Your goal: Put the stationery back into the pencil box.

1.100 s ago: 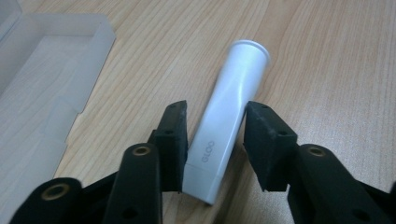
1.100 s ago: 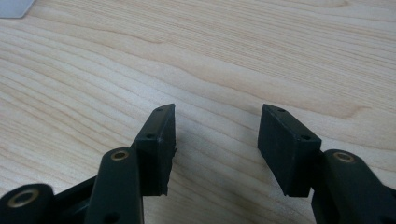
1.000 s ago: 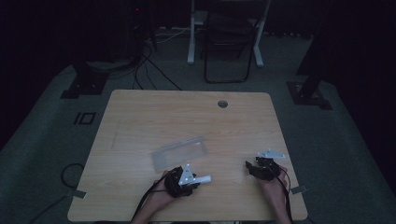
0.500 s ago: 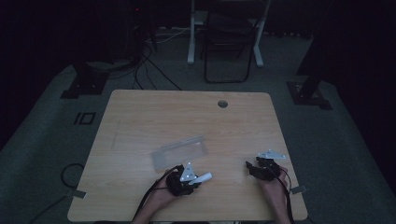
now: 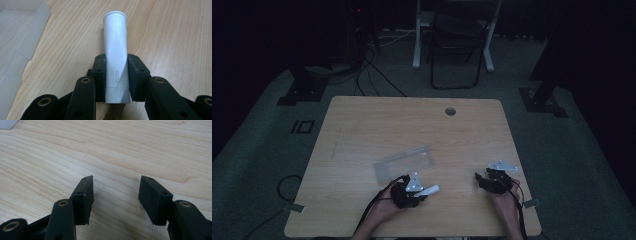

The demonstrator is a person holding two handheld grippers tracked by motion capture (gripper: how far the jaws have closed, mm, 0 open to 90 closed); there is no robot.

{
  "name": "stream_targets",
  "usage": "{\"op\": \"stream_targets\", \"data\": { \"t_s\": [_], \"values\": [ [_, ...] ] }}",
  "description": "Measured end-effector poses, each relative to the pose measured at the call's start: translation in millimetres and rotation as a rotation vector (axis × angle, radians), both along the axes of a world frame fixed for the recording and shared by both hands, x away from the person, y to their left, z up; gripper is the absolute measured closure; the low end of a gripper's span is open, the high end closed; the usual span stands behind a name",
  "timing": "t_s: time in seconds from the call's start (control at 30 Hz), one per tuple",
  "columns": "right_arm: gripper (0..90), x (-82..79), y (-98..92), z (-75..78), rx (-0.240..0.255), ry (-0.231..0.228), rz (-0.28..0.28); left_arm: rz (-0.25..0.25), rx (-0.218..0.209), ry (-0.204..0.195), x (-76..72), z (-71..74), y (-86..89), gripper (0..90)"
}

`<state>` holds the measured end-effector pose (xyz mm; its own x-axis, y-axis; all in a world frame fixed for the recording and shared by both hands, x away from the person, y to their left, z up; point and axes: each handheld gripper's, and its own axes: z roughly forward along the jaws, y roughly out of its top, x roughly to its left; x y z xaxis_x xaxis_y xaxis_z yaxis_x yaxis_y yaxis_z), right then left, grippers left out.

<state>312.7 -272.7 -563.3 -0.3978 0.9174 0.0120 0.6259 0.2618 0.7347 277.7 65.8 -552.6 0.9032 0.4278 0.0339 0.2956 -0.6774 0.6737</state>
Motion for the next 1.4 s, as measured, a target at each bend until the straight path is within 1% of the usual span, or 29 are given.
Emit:
{"op": "stream_targets", "data": {
  "t_s": [0.1, 0.23, 0.4, 0.93, 1.4],
  "values": [
    [45.4, 0.1, -0.1, 0.0, 0.0, -0.001, 0.001, 0.008, 0.003, -0.016, 0.3, 0.0, 0.6, 71.0],
    [45.4, 0.3, -0.1, -0.1, 0.0, -0.002, 0.002, 0.009, 0.001, -0.021, -0.1, 0.9, 1.4, 71.0],
    [45.4, 0.7, -0.2, -0.3, 0.001, -0.003, 0.003, 0.017, -0.018, -0.039, -1.6, 4.6, 2.8, 71.0],
    [45.3, 0.8, -0.3, -0.3, 0.001, -0.004, 0.005, 0.006, -0.037, -0.073, -3.6, 17.4, 2.3, 71.0],
    [44.6, 1.0, 0.0, -0.7, 0.0, -0.007, 0.006, 0.002, -0.039, -0.098, -3.7, 27.0, 5.4, 71.0]
  ]
}}
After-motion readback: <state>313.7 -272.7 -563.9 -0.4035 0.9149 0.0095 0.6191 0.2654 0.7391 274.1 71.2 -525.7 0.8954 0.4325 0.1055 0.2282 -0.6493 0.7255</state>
